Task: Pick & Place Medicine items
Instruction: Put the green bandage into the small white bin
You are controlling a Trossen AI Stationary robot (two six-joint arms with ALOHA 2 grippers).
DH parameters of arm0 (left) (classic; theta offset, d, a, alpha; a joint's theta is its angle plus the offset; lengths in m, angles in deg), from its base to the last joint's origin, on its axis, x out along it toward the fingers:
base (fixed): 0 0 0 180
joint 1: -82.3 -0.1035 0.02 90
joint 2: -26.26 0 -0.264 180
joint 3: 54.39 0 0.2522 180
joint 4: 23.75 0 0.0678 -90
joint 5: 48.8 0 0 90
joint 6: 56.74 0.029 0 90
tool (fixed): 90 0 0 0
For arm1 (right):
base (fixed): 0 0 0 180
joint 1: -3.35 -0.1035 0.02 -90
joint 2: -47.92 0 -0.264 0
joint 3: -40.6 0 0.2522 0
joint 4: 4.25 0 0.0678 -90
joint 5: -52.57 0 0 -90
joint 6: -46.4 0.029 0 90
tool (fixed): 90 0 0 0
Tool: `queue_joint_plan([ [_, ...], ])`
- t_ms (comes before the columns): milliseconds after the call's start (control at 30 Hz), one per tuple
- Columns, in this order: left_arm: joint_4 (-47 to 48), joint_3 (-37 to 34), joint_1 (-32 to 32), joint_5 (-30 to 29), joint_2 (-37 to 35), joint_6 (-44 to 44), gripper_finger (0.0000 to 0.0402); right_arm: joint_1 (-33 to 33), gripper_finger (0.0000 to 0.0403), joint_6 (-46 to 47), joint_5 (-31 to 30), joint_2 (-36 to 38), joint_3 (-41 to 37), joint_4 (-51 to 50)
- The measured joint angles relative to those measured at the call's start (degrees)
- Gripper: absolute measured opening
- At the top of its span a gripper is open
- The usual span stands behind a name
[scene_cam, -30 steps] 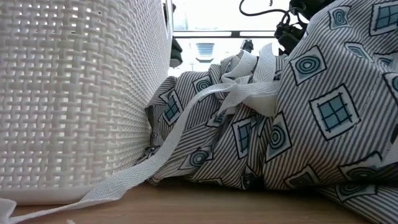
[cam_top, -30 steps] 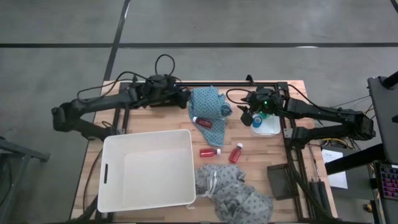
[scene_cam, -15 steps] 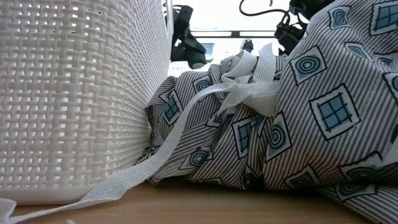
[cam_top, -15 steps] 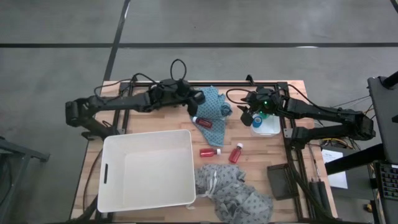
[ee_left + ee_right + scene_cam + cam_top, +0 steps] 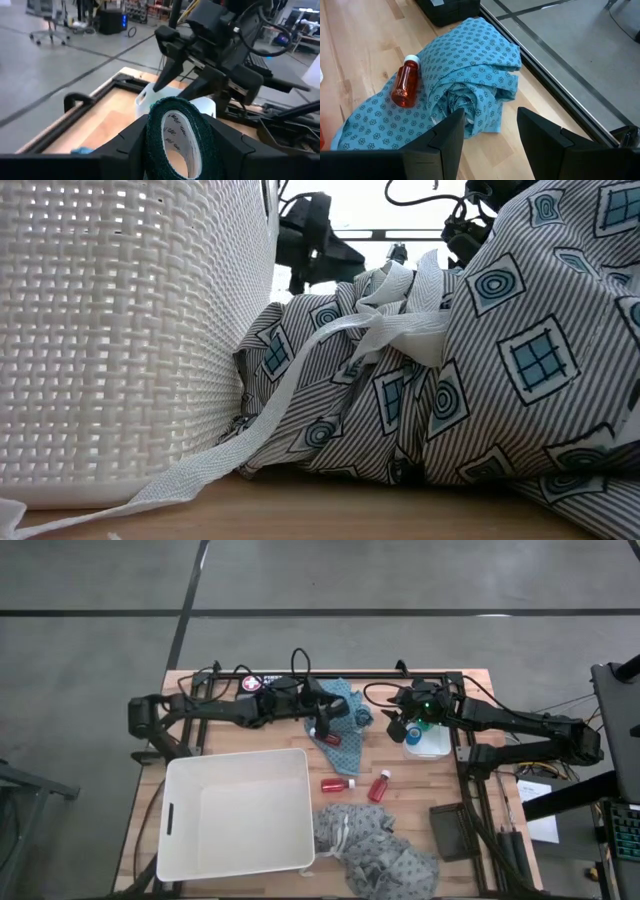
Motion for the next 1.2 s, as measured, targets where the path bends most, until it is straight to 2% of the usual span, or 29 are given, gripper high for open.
queue_joint_plan([
  [200, -0.68, 0.0, 0.0, 1.73, -0.23, 7.26, 0.0166, -0.01, 0.0177, 0.0, 0.02, 0.02, 0.0, 0.0],
  [433, -4.65, 0.0, 0.04, 13.97, -0.23, 16.45, 0.0166, 0.0, 0.0179, -0.77, -0.01, 0.01, 0.0, 0.01],
  [633, -5.34, 0.0, 0.0, 13.92, -0.25, 17.96, 0.0166, 0.0, 0.0179, -13.98, 0.0, 0.02, 0.0, 0.13],
  [767, -5.34, 0.0, 0.01, 13.94, -0.25, 19.18, 0.0166, 0.0, 0.0174, -18.02, 0.0, 0.0, 0.0, 0.15],
  [900, -5.4, 0.0, 0.02, 13.94, -0.25, 19.21, 0.0166, 0.0, 0.0174, -13.35, 0.26, -0.1, 0.0, 0.9],
  [1067, -5.39, 0.0, 0.02, 13.94, -0.25, 19.21, 0.0166, 0.0, 0.0175, -12.63, 0.33, -1.11, 0.0, 5.94],
  [1200, -5.4, 0.0, 0.02, 13.94, -0.25, 19.02, 0.0166, -0.02, 0.0171, -4.82, 0.82, -1.96, 0.0, 6.6],
])
